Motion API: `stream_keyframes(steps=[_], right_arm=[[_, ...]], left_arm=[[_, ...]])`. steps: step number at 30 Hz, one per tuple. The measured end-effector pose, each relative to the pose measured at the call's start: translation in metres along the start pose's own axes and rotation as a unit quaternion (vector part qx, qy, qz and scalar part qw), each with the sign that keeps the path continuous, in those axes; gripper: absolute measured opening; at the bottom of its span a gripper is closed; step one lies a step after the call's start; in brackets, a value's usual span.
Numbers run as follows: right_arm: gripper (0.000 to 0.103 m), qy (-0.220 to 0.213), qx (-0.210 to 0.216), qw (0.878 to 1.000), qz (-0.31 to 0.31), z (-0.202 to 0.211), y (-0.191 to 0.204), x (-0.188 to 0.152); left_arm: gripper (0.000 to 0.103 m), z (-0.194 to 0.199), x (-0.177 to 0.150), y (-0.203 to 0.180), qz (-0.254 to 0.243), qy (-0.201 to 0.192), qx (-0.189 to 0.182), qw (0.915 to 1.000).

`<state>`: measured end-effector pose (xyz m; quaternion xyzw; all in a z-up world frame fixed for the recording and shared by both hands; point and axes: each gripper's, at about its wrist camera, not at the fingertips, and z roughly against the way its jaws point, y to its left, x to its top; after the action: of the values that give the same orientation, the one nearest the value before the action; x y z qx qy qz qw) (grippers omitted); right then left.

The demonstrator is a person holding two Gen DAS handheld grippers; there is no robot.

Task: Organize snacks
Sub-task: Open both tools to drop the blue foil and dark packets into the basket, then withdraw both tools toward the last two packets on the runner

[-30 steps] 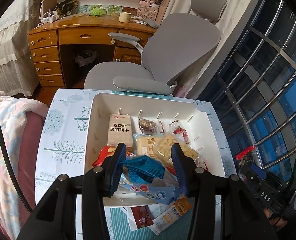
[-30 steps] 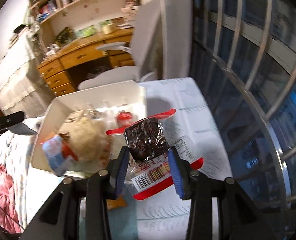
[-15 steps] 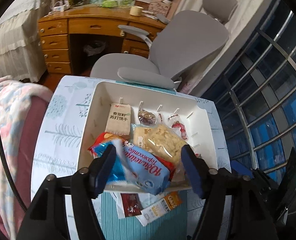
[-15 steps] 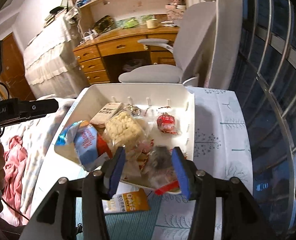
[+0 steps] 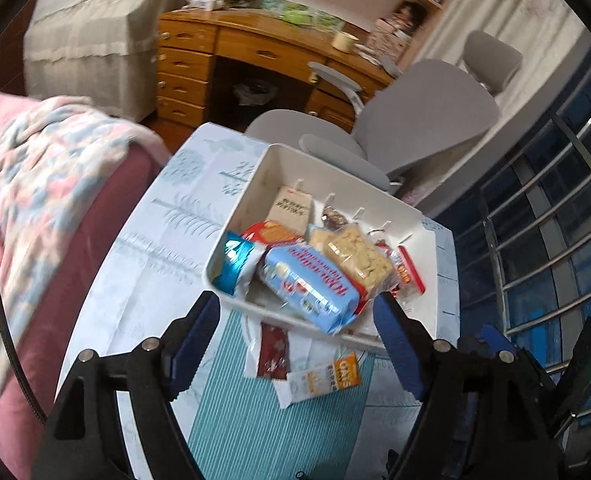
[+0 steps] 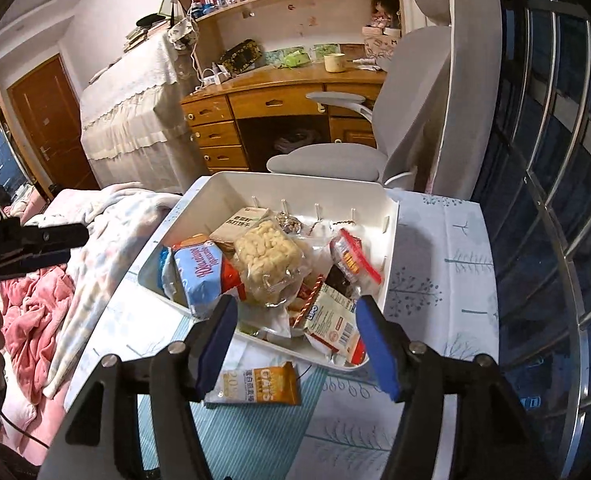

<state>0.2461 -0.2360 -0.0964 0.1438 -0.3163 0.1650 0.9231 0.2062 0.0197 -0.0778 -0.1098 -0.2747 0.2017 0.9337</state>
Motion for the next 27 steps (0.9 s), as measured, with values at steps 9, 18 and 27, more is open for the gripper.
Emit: stream_keyframes(steps=[9,18,27], right_arm=[[0.070,0.002,0.003,1.000,0.029,-0.002,0.022,-0.023],[0.080,0.052,0.016,0.998,0.012,-0.019,0.043,-0.054],[0.080,0.097,0.023,0.994,-0.037,-0.044,0.054,-0.077]], left_arm=[[0.082,0.004,-0.030,0.030,0.049,0.015,0.038,0.9980],[0.084,-0.023,-0.051,0.053,0.070,0.067,0.058,0.9936],[0.085,-0.072,-0.064,0.045,0.019,0.138,0.045,0.9893]])
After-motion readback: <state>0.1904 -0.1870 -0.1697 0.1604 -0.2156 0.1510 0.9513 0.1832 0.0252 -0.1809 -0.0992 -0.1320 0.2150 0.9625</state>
